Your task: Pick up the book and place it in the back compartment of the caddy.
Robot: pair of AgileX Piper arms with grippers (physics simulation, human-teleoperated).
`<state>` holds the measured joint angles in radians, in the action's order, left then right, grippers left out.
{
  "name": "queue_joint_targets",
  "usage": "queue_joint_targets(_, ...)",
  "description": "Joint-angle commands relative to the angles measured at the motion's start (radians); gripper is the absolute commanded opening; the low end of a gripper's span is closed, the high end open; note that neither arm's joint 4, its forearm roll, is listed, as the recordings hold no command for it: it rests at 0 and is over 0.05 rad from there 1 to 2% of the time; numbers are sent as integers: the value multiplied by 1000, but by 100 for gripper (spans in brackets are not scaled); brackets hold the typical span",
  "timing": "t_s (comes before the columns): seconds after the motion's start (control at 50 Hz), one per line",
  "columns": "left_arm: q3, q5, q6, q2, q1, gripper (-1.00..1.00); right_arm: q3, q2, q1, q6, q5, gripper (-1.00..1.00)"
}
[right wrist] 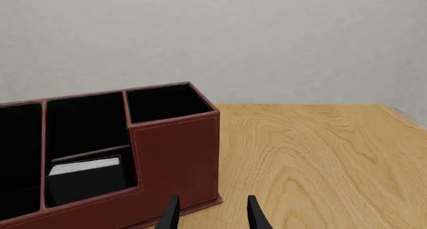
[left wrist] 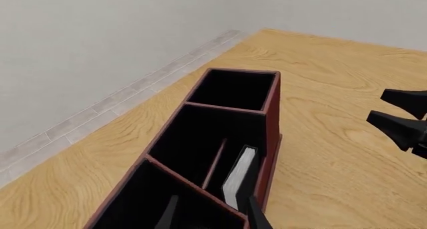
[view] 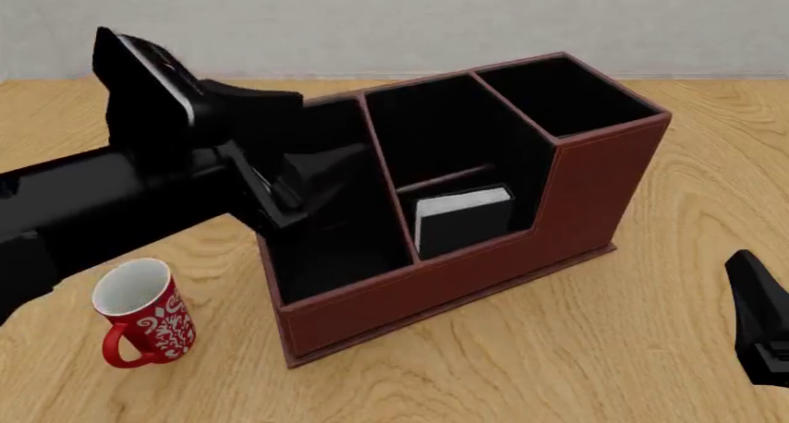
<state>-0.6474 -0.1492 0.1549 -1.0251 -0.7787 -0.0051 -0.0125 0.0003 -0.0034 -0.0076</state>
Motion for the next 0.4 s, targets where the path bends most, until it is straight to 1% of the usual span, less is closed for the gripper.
queue_joint_targets(0.02,15,88,-1,122,29,100,0,0,0,0,0,100)
queue_joint_targets(0.04,15,88,-1,122,29,100,0,0,0,0,0,100)
queue_joint_targets(0.06,11,119,-4,159,44,100,0,0,0,0,0,100)
queue_joint_targets(0.1,12,127,-5,168,47,100,0,0,0,0,0,100)
queue_joint_targets(0.14,26,136,15,191,66,100,0,0,0,0,0,100)
queue_joint_targets(0.18,44,136,-5,200,63,100,0,0,0,0,0,100)
queue_joint_targets(0.2,42,145,7,204,61,100,0,0,0,0,0,100)
queue_joint_targets(0.4,53,210,-5,297,106,100,0,0,0,0,0,100)
